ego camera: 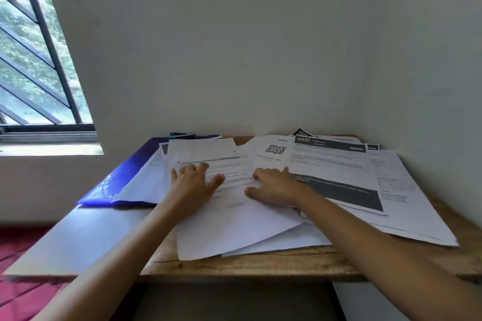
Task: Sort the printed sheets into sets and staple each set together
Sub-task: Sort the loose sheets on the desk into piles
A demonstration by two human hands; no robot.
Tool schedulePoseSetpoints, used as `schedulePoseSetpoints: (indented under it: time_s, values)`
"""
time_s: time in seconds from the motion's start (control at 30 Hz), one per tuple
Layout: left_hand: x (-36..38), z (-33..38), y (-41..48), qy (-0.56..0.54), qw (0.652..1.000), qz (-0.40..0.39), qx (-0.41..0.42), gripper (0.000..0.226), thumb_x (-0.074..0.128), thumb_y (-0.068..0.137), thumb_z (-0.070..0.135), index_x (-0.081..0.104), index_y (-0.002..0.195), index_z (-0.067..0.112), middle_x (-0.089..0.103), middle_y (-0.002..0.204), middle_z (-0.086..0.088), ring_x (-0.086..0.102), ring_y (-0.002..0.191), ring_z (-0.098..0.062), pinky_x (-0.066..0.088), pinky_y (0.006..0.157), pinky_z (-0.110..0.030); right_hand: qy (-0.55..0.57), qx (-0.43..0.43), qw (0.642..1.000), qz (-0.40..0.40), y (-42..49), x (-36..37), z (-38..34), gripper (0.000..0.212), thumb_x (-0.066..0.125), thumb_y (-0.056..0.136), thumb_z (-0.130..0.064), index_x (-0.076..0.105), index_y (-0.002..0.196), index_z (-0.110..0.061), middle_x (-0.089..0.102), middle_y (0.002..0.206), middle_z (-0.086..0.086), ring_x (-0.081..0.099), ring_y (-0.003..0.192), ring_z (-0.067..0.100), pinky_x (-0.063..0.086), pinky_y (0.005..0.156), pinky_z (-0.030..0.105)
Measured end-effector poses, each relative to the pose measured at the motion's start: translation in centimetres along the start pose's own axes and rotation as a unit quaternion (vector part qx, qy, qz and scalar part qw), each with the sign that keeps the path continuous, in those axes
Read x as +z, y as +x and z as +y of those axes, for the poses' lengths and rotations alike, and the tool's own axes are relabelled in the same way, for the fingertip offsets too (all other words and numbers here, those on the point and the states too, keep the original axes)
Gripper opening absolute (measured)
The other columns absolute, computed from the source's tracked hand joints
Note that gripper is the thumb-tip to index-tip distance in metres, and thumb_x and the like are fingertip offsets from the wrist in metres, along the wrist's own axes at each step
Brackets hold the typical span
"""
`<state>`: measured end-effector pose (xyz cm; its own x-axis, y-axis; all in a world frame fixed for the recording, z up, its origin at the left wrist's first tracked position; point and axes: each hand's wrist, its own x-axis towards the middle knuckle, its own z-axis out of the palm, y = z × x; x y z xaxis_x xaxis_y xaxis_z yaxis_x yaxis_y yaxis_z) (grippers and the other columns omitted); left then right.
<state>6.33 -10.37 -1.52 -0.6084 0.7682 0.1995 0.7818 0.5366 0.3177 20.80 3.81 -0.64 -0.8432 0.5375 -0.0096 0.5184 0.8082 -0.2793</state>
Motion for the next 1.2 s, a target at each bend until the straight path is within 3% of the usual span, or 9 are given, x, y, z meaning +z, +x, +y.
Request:
schedulePoseSetpoints:
  time_s: [0.07, 0.17, 0.33, 0.47, 0.63, 0.87, 1.0, 1.2]
  values:
    - [-0.5, -0.6, -0.6, -0.037, 0.998, 0.033, -0.032, 0.064, 0.04, 0.097, 0.054, 0.031, 0.147, 0.015, 0.037, 0.144, -0.019, 0.027, 0.137, -0.035, 0.016, 0.116, -0.049, -0.01, -0.007, 1.0, 0.011, -0.9, 0.6, -0.5, 0.052, 0.045, 0.095, -0.049, 0.044, 0.13, -0.01, 0.052, 0.128, 0.009, 0.043, 0.125, 0.027, 0.003, 0.116, 0.057]
    - [-0.4, -1.9, -0.4, -0.055, 0.993, 0.07, -0.081, 0.075, 0.049, 0.094, 0.051, 0.021, 0.15, 0.009, 0.033, 0.143, -0.026, 0.026, 0.137, -0.041, 0.016, 0.116, -0.049, 0.0, -0.019, 0.999, 0.034, -1.8, 1.7, -1.1, 0.052, 0.041, 0.097, -0.048, 0.043, 0.132, -0.009, 0.05, 0.13, 0.009, 0.038, 0.129, 0.025, -0.001, 0.115, 0.058]
    - [0.5, -4.0, 0.3, -0.11, 0.98, 0.049, -0.159, 0.098, 0.058, 0.089, 0.053, 0.002, 0.152, 0.004, 0.033, 0.144, -0.033, 0.025, 0.137, -0.046, 0.019, 0.115, -0.048, 0.013, -0.024, 0.998, 0.064, -2.4, 3.2, -1.6, 0.052, 0.037, 0.099, -0.048, 0.044, 0.132, -0.009, 0.049, 0.133, 0.008, 0.033, 0.133, 0.022, -0.007, 0.116, 0.057]
    - [0.5, -4.5, 0.2, -0.155, 0.973, 0.102, -0.134, 0.095, 0.071, 0.083, 0.041, 0.014, 0.148, 0.0, 0.041, 0.142, -0.027, 0.037, 0.131, -0.044, 0.029, 0.111, -0.048, 0.057, -0.045, 0.993, 0.094, -3.2, 2.4, -1.4, 0.047, 0.041, 0.1, -0.041, 0.045, 0.134, -0.009, 0.05, 0.136, 0.009, 0.032, 0.136, 0.025, -0.004, 0.117, 0.052]
    - [0.1, -4.6, 0.3, -0.147, 0.968, 0.177, -0.099, 0.077, 0.079, 0.077, 0.018, 0.034, 0.135, -0.004, 0.05, 0.13, -0.029, 0.045, 0.122, -0.045, 0.038, 0.103, -0.05, 0.096, -0.015, 0.98, 0.171, -4.2, -0.4, 1.5, 0.054, 0.053, 0.096, -0.039, 0.042, 0.139, -0.008, 0.046, 0.139, 0.011, 0.037, 0.132, 0.026, 0.019, 0.116, 0.045]
    - [-0.9, -4.2, 0.5, -0.145, 0.964, 0.209, -0.081, 0.063, 0.074, 0.077, 0.005, 0.044, 0.133, 0.005, 0.055, 0.129, -0.023, 0.05, 0.118, -0.04, 0.043, 0.09, -0.048, 0.056, 0.054, 0.99, 0.116, -3.8, -0.3, 6.1, 0.064, 0.052, 0.091, -0.052, 0.038, 0.138, -0.011, 0.042, 0.138, 0.009, 0.035, 0.13, 0.027, 0.022, 0.112, 0.05]
    - [-1.4, -4.5, 0.8, -0.166, 0.962, 0.205, -0.07, 0.061, 0.077, 0.073, 0.005, 0.051, 0.128, 0.01, 0.062, 0.123, -0.017, 0.058, 0.11, -0.037, 0.048, 0.087, -0.045, 0.013, 0.082, 0.993, 0.089, -3.3, 0.9, 6.5, 0.057, 0.042, 0.094, -0.056, 0.046, 0.13, -0.013, 0.05, 0.132, 0.01, 0.043, 0.122, 0.028, 0.028, 0.109, 0.048]
    - [-1.8, -5.1, 1.0, -0.201, 0.954, 0.217, -0.059, 0.056, 0.082, 0.071, 0.009, 0.057, 0.121, 0.014, 0.072, 0.106, -0.011, 0.065, 0.098, -0.03, 0.051, 0.082, -0.039, -0.021, 0.093, 0.993, 0.067, -2.9, 0.3, 6.5, 0.05, 0.042, 0.094, -0.055, 0.048, 0.121, -0.014, 0.056, 0.121, 0.008, 0.051, 0.111, 0.026, 0.036, 0.102, 0.044]
